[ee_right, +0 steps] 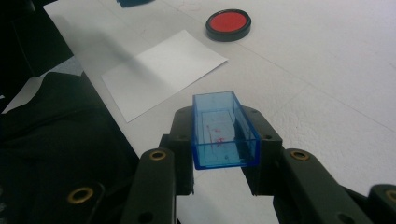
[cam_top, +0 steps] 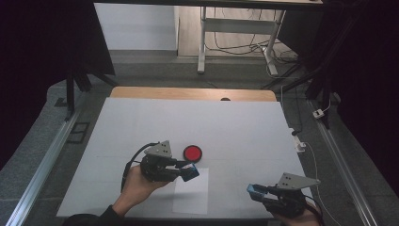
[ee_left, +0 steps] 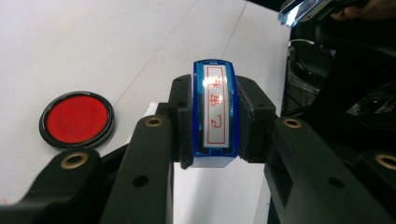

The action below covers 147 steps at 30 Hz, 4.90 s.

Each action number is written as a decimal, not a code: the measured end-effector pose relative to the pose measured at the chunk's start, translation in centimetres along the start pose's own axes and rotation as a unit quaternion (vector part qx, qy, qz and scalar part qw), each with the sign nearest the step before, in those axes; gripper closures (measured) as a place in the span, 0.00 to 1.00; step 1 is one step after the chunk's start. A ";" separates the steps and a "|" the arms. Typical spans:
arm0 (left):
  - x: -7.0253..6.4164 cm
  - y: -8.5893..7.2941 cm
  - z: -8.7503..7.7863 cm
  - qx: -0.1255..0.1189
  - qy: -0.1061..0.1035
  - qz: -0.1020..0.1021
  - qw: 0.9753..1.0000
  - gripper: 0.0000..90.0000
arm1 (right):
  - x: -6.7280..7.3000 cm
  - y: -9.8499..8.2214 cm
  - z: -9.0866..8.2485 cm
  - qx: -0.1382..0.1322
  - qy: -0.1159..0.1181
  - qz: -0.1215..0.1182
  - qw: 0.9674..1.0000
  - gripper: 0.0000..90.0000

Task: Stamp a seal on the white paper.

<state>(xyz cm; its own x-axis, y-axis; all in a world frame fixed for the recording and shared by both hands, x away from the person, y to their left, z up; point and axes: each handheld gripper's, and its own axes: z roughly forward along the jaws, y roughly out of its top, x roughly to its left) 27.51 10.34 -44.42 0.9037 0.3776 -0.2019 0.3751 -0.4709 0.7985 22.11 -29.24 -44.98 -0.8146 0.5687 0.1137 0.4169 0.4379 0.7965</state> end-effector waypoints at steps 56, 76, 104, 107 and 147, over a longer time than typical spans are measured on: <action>0.4 -2.8 6.4 0.101 0.060 0.022 0.993 0.79 | -0.4 -0.6 0.0 0.022 -0.010 0.016 1.000 0.76; 1.0 -3.0 6.4 0.095 0.049 -0.007 0.994 0.79 | -0.4 -0.6 0.1 0.024 -0.010 0.018 0.999 0.76; 0.2 -3.0 6.6 0.097 0.069 0.003 0.993 0.79 | -0.4 -0.6 0.2 0.028 -0.007 0.018 0.999 0.76; -0.1 -3.0 6.7 0.101 0.078 0.011 0.992 0.79 | -0.4 -0.6 0.2 0.028 -0.006 0.017 0.999 0.76; 0.3 -0.6 4.0 0.094 0.052 0.023 0.994 0.79 | -0.4 -0.6 0.1 0.027 0.001 0.016 1.000 0.76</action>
<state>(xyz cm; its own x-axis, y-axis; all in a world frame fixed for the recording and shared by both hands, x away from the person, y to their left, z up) 28.41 7.53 -47.28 0.8980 0.4285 -0.1003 0.3752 -0.6262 0.6834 22.26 -29.66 -45.57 -0.8009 0.5823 0.1398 0.4640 0.4558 0.7596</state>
